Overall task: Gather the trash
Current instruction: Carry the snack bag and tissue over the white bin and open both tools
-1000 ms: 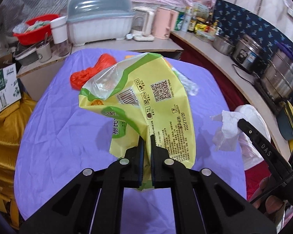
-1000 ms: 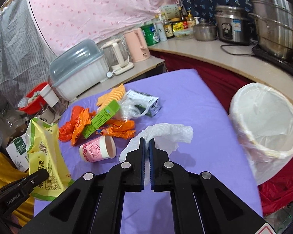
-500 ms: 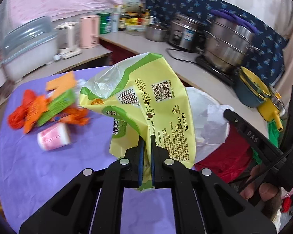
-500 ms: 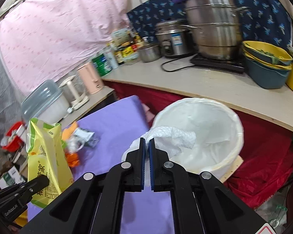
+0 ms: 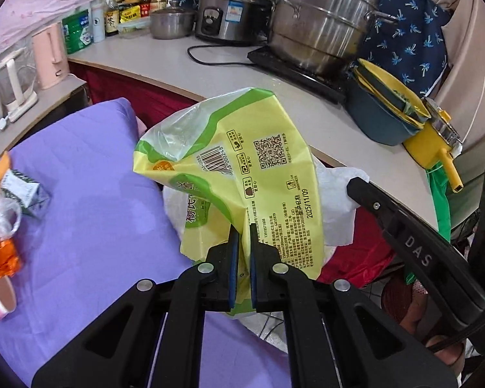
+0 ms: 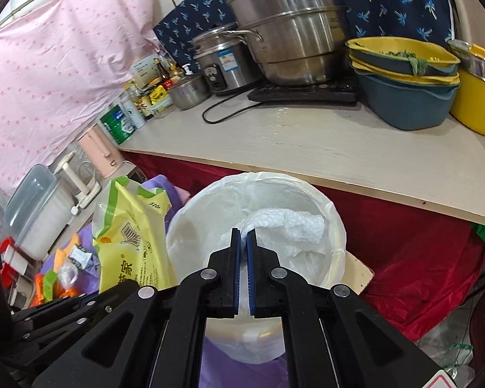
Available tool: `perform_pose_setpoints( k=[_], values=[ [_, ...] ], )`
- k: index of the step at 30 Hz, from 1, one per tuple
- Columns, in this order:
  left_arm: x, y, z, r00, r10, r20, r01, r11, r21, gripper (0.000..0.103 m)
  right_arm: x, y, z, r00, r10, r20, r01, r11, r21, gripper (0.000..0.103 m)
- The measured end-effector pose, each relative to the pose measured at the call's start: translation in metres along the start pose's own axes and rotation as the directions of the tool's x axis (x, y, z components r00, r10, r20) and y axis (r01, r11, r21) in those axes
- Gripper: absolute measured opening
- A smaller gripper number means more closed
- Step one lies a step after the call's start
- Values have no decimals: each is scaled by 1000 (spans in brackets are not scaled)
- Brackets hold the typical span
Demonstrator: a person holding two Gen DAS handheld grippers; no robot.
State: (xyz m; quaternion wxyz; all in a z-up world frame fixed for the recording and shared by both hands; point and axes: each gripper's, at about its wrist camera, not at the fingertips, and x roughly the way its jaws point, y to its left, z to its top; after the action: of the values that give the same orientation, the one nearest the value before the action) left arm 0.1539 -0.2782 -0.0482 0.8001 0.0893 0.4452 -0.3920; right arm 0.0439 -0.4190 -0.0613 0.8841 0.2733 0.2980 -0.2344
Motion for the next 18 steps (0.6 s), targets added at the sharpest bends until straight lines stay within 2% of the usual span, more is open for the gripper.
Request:
perform_pose_setpoints(
  k=[4,6,8,9,13,16,18],
  values=[
    [27,-1,3,999,3,-36,-3,1000,13,8,18,-12,3,1000,14,-24,-13,1000,28,4],
    [36,-1,2,998,7,-55,-6,1000,17,17,26,-14,4,999,13,-34,-12,999,36,6],
    [42,2,2,998,40,-54,-39,999,11,40,28,-14,5,1000,3,-26,-2,999,43,14],
    [42,4,2,998,48,-45,-48,999,3,43,29,-13,6,1000,-5,-23,6,999,41,15],
    [36,15,0,998,57,-27,-57,998,-31,51,26,-11,8,1000,9,-5,-8,999,52,31],
    [24,22,-1,997,80,2,-80,996,-48,57,20,-1,11,1000,23,10,-24,999,28,34],
    [16,27,-1,995,92,27,-90,994,-65,62,18,9,13,999,33,19,-33,999,-3,40]
  ],
)
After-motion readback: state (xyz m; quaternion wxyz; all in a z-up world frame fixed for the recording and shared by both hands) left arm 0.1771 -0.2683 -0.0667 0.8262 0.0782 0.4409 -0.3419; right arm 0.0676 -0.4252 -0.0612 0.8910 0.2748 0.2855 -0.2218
